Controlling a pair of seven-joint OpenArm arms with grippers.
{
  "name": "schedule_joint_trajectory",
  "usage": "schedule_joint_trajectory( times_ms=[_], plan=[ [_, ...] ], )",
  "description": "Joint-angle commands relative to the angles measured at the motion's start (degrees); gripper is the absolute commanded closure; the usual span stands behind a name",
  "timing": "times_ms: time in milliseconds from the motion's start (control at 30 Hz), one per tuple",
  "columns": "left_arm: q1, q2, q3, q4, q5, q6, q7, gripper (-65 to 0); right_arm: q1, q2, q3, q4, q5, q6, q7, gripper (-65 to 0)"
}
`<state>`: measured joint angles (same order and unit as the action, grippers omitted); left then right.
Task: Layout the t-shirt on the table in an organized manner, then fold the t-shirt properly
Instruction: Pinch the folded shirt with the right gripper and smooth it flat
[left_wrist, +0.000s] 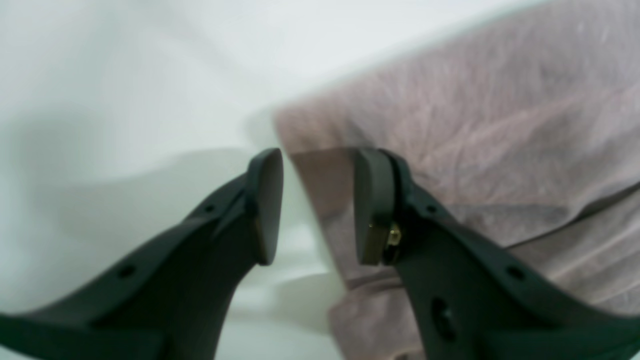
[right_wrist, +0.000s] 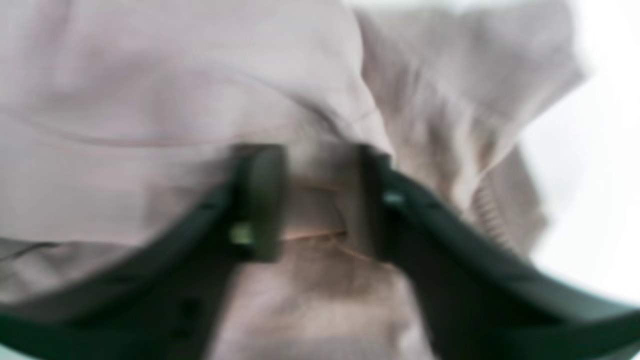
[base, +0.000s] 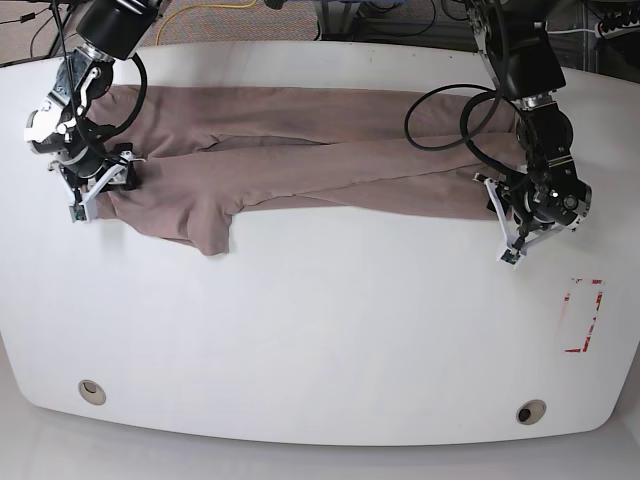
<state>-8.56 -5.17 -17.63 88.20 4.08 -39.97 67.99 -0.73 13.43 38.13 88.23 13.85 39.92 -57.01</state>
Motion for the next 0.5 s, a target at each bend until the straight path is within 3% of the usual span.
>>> schedule_joint_trajectory(
  times_ms=[0,167,467],
  plan=[
    [-1.3,-0.5,0.0,3.4,-0.2,0.0,0.0,-22.5,2.1,0.9,-1.3,3.8,0.9,0.1,-0.7,-37.9],
    [-1.6,-0.6,0.0,7.0,-0.5,0.0,1.5,-22.5,4.6,-1.3,-4.6,6.7,0.4,0.1,-1.8,-42.0],
    [-1.2,-0.6,0.0,15.8,-0.4,0.0,2.6,-22.8,9.7,-3.7,-14.4,3.0,0.2,0.1,-1.9,-42.3]
  ],
)
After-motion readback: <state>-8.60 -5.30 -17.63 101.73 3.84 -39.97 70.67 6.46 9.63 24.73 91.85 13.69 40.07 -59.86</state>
